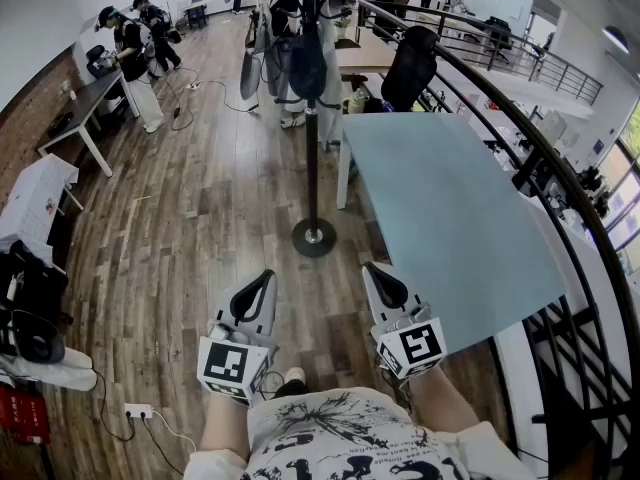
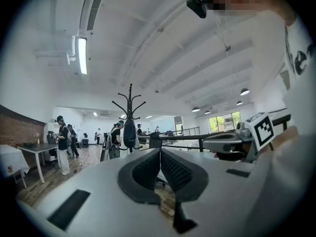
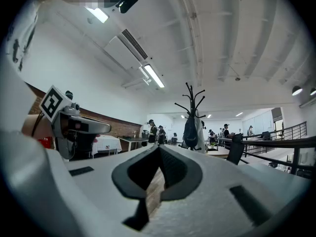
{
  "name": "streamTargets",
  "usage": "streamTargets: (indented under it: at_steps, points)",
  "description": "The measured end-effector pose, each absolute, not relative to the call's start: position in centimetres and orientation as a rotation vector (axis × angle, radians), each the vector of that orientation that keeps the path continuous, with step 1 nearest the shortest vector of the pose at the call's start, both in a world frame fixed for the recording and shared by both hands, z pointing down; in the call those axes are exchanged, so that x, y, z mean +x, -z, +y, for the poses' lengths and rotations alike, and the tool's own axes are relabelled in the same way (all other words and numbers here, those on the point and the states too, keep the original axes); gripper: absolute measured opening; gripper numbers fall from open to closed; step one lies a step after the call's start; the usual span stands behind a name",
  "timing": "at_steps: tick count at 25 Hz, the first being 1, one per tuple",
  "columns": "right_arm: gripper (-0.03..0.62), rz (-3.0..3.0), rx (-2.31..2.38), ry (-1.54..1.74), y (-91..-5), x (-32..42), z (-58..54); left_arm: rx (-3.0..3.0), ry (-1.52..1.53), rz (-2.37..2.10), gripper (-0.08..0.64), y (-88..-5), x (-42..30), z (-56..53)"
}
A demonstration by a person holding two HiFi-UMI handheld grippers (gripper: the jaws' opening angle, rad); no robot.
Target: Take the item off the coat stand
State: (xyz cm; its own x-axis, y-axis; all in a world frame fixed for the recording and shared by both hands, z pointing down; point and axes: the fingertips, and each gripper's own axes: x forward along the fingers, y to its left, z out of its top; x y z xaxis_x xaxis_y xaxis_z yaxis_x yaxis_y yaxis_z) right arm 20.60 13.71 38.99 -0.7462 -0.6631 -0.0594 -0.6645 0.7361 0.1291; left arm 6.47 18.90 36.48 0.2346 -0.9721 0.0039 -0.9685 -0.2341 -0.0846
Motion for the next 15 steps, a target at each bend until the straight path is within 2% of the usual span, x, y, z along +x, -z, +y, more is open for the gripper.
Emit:
streamTargets:
  at_steps: [15]
  points:
    - [-0.008,2.891,-1.200,-0.176,-39.2,19.1,10.4,-2.487,0.049,1.862,0.005,-37.5,4.7,15.6]
